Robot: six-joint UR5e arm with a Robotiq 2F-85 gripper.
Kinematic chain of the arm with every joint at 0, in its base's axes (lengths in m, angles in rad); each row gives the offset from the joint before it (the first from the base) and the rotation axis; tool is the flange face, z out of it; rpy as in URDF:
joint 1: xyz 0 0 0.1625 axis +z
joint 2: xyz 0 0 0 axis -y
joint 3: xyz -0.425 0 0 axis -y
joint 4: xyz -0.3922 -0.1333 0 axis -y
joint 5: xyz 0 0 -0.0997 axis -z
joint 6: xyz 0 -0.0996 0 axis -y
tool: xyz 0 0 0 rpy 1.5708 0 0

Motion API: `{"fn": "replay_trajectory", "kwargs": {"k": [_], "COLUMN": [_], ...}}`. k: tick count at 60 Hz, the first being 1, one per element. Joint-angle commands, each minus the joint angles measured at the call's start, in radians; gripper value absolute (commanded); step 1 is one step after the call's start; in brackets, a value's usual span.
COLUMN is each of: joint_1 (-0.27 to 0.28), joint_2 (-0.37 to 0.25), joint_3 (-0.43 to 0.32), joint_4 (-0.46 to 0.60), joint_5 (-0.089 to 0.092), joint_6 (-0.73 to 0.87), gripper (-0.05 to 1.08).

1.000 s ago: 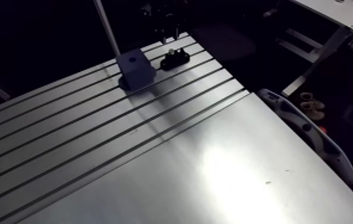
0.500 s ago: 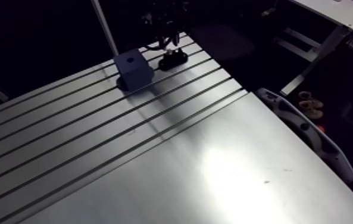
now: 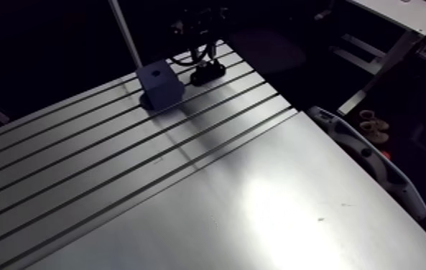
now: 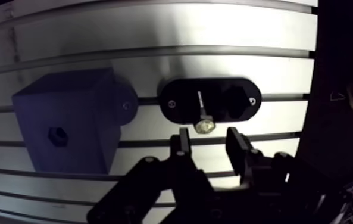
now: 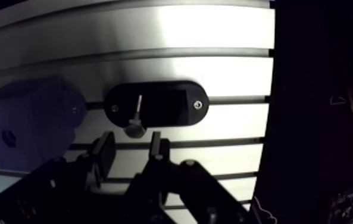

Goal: Pick up the M10 bolt and insert it into the hex recess until seated.

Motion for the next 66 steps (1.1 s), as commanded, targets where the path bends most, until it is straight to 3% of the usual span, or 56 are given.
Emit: {"fn": "replay_trajectory", "kwargs": {"k": [1, 66], "joint_1": [-0.002, 0.000], "joint_2": [-0.002, 0.005], "joint_3": [0.008, 0.013], "joint_4": [-0.024, -0.067], "joint_5": [0.006, 0.012], "joint_6": [-0.001, -0.001], "gripper": [0.55, 0.55]}}
